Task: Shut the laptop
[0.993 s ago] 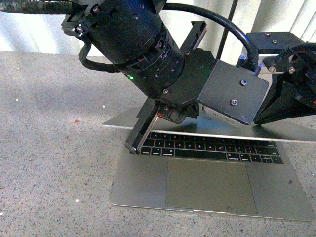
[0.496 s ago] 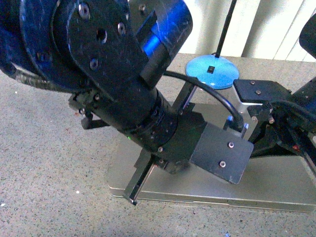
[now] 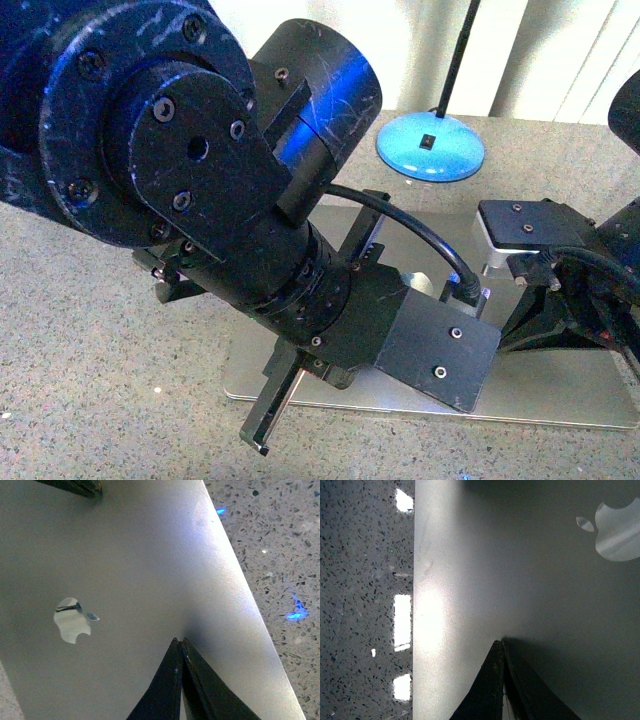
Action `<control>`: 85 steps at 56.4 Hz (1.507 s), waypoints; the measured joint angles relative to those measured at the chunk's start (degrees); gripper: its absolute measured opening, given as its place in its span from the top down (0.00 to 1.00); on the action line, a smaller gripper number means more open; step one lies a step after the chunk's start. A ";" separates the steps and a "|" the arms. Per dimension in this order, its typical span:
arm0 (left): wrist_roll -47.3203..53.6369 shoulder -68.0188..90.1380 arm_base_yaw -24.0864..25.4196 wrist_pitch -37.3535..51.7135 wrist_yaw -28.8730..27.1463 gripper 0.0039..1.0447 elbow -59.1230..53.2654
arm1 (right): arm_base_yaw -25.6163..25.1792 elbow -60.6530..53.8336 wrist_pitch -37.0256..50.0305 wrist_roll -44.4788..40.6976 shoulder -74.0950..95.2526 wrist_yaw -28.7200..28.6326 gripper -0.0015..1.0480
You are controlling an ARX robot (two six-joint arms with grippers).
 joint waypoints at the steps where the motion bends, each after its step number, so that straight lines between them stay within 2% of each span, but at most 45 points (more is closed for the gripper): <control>1: -0.11 -0.22 0.04 0.02 0.11 0.97 0.07 | 0.00 0.04 0.00 0.07 -0.13 -0.24 0.97; 17: -5.51 -6.86 1.97 4.48 3.45 0.97 2.47 | -0.28 3.06 2.60 4.15 -5.31 -6.73 0.97; 23: -8.70 -10.69 3.56 5.42 5.22 0.97 3.67 | -0.55 4.31 7.45 7.76 -8.81 -9.07 0.97; 29: -11.96 -15.41 5.73 5.95 7.17 0.97 3.82 | -0.87 4.70 13.55 12.11 -12.22 -8.50 0.97; 40: -19.67 -26.18 11.37 10.67 8.98 0.97 0.35 | -1.38 1.77 33.22 23.45 -19.47 -2.19 0.97; 47: -28.85 -33.94 15.06 18.95 10.34 0.97 -5.86 | -1.97 -1.20 44.19 31.69 -23.37 3.72 0.97; 59: -47.45 -44.30 23.93 30.53 4.55 0.97 -15.08 | -4.00 -8.00 57.13 45.07 -33.14 11.98 0.97; 63: -52.87 -46.07 28.33 31.39 2.14 0.97 -17.62 | -4.55 -9.77 59.54 47.28 -36.11 14.12 0.97; 74: -64.92 -50.77 39.23 28.79 0.24 0.97 -22.25 | -5.75 -15.23 64.98 51.04 -44.52 19.50 0.97; 78: -74.47 -55.43 42.25 29.14 -6.99 0.97 -25.49 | -6.03 -17.00 65.37 53.22 -47.87 21.53 0.97; 80: -77.81 -58.27 44.24 29.05 -6.32 0.97 -27.82 | -5.57 -17.88 60.04 58.51 -50.77 26.97 0.97; 85: -82.66 -63.76 49.48 28.79 -1.33 0.97 -32.41 | -5.46 -23.89 57.53 69.37 -56.43 30.23 0.97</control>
